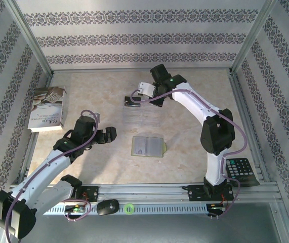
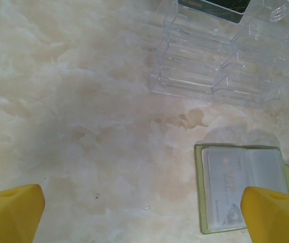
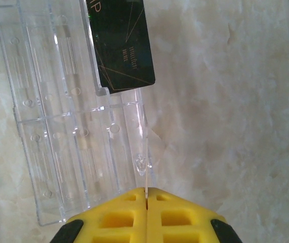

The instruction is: Take the credit cards out of the card holder

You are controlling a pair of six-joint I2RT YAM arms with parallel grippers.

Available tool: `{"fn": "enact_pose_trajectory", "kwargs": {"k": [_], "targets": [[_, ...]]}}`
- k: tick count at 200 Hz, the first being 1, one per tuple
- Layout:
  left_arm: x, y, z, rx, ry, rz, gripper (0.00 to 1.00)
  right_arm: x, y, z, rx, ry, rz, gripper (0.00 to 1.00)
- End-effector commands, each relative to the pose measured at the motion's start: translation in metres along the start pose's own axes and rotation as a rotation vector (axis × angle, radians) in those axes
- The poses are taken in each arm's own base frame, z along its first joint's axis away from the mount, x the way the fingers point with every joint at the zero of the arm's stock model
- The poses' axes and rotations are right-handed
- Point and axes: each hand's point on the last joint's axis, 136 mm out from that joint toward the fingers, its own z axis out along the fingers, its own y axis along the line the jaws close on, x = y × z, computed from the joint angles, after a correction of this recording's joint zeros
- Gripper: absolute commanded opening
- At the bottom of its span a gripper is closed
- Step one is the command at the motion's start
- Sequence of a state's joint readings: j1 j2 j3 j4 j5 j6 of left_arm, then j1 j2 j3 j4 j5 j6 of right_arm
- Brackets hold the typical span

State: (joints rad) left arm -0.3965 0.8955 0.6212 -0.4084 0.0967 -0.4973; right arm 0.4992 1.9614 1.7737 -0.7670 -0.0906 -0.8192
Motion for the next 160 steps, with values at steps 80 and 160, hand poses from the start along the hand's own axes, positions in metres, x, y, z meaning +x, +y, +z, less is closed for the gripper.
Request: {"fn": "enact_pose_trajectory", "kwargs": {"k": [80,160], "targets": [[-0.005,0.005,0.002,-0.01,-0.014,-0.018,0.99,0.016,0.018,0.028,-0.076,0.066,-0.017,0.0],[-0.011,-0.001,-0.005,0.029,-0.053,-0.031,0.99,-0.021,-0.031,0.015,0.217,-0.06,0.059,0.32]]}}
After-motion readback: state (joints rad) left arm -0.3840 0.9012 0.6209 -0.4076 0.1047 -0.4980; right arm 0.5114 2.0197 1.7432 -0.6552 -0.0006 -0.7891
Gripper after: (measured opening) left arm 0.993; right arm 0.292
